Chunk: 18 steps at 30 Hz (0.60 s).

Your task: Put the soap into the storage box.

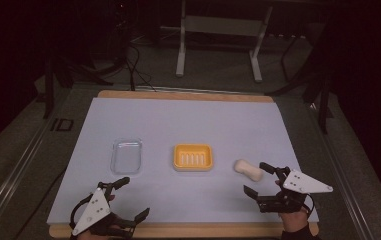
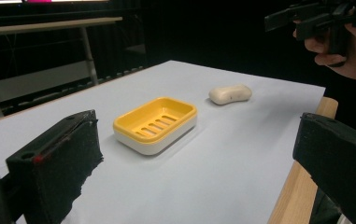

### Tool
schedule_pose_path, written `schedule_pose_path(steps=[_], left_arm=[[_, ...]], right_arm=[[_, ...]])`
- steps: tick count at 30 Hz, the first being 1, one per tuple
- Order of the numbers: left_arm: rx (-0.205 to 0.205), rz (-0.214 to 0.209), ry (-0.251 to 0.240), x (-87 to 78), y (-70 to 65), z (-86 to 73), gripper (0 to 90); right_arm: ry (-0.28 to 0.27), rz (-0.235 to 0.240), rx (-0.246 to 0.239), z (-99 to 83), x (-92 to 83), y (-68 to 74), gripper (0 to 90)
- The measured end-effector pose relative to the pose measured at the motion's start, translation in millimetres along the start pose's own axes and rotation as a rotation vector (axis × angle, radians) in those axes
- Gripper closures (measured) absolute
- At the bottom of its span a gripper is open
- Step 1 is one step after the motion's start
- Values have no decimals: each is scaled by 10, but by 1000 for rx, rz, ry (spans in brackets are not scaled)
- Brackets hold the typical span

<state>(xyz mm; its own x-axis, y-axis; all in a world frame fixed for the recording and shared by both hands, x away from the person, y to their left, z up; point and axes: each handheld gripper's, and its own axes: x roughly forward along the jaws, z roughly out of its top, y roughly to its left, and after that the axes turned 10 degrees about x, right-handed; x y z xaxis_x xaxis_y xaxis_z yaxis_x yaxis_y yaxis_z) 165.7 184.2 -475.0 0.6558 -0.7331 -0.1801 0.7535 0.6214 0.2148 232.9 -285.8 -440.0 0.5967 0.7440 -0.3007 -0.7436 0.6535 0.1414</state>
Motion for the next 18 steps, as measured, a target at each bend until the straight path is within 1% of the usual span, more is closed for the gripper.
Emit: schedule_pose_path(steps=[2,3,5,6,7,8,9,12,13,14,15,16,17,18], left_arm=[[-1,-2,1,4,-3,-1,11],[2,-3,4,2,-2,0,11],[-2,-2,-3,-1,-3,0,11],[-1,0,-2,-4,-1,0,11],[-2,1,-4,-5,-1,0,11],[-2,2,-5,-7,4,0,11],[-5,5,-7,-6,6,2,11],[-10,5,-9,2,8,4,11],[-9,7,-8,5,9,6,11],[-8,7,-6,20,11,10,11],[-8,7,-6,20,11,10,11],[-6,9,-4,26,11,10,11],[-6,10,-2,34,7,8,11],[-4,11,2,36,6,7,11]], right_arm=[[34,3,-6,-20,44,14,110],[65,21,-8,-30,76,12,110],[76,13,-17,-46,99,25,109],[102,31,-27,-61,147,37,109],[106,27,-27,-71,170,45,109],[113,33,-24,-77,184,43,109],[113,21,-29,-85,191,41,109],[112,27,-27,-91,189,27,109],[102,26,-31,-92,181,17,109],[108,46,-26,-88,173,-15,110],[108,46,-26,-88,173,-15,110],[109,85,-40,-72,161,-40,137],[109,85,-40,-72,161,-40,137],[162,140,-53,-58,195,-73,136]])
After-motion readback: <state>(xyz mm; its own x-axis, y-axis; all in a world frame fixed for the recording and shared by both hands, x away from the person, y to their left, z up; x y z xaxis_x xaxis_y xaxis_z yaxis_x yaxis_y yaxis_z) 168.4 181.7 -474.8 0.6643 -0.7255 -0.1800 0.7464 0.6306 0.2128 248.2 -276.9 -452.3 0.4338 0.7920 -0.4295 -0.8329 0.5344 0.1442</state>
